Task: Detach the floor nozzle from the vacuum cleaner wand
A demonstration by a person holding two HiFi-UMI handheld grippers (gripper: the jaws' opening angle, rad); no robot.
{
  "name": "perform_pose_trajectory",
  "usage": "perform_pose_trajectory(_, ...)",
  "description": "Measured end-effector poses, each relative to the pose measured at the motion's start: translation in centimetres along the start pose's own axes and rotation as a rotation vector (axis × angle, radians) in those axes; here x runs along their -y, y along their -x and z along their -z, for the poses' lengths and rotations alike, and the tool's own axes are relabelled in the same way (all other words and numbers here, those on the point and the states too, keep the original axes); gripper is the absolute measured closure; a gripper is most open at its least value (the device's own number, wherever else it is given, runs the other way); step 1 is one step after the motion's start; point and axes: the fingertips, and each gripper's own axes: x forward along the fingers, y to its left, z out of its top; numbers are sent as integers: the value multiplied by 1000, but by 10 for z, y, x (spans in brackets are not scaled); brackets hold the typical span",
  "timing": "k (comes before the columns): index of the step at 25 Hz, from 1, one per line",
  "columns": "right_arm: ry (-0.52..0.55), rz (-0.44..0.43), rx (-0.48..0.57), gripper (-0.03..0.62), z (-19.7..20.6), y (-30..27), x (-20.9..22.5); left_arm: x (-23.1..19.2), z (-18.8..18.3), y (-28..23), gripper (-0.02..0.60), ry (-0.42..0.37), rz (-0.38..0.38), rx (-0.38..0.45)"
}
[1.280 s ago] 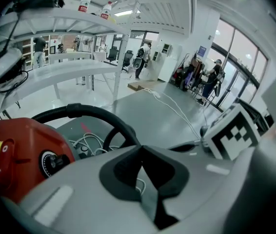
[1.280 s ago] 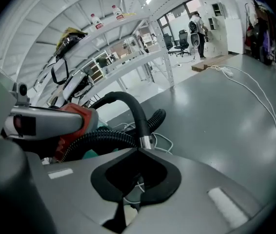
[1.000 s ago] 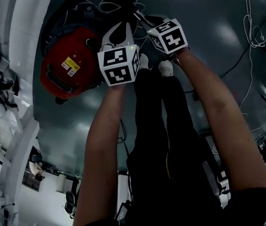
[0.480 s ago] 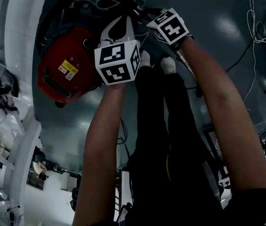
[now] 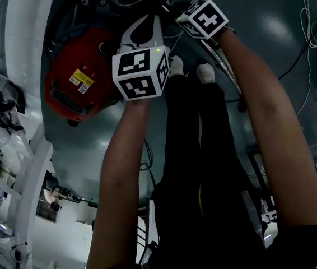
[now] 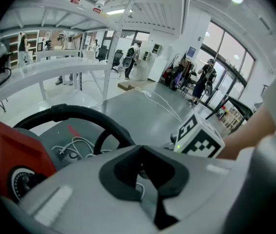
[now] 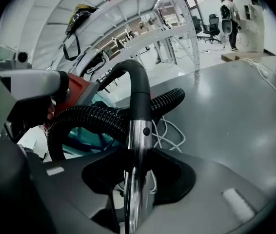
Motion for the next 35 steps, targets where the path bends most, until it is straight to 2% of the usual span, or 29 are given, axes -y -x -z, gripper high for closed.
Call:
perform_pose_trajectory(9, -15, 78, 11, 430, 0, 22, -6, 2, 3, -3, 574, -4, -8, -49)
perform_pose_trajectory(16, -6, 98, 44, 430, -3, 48, -13, 7, 1, -3, 574, 49, 4, -72)
perform_pose_trajectory(21, 6, 96, 79, 431, -5, 60, -23, 17, 0, 2, 573, 50, 5, -65)
perform_pose_trajectory(26, 12, 93, 106, 433, -5, 74, -31, 15, -4, 10, 571, 140, -33, -51)
perform_pose_trajectory(28, 17, 89, 106, 434, -4, 77, -34, 15, -7, 14, 567, 153, -46, -41)
perform_pose_trajectory(32, 27, 88, 108, 437, -3, 86, -40, 21, -15, 13, 450, 151, -39, -37)
perform_pose_trajectory(35, 34, 84, 117, 441, -3, 92, -45, 22, -23, 11, 425, 209, -29, -20)
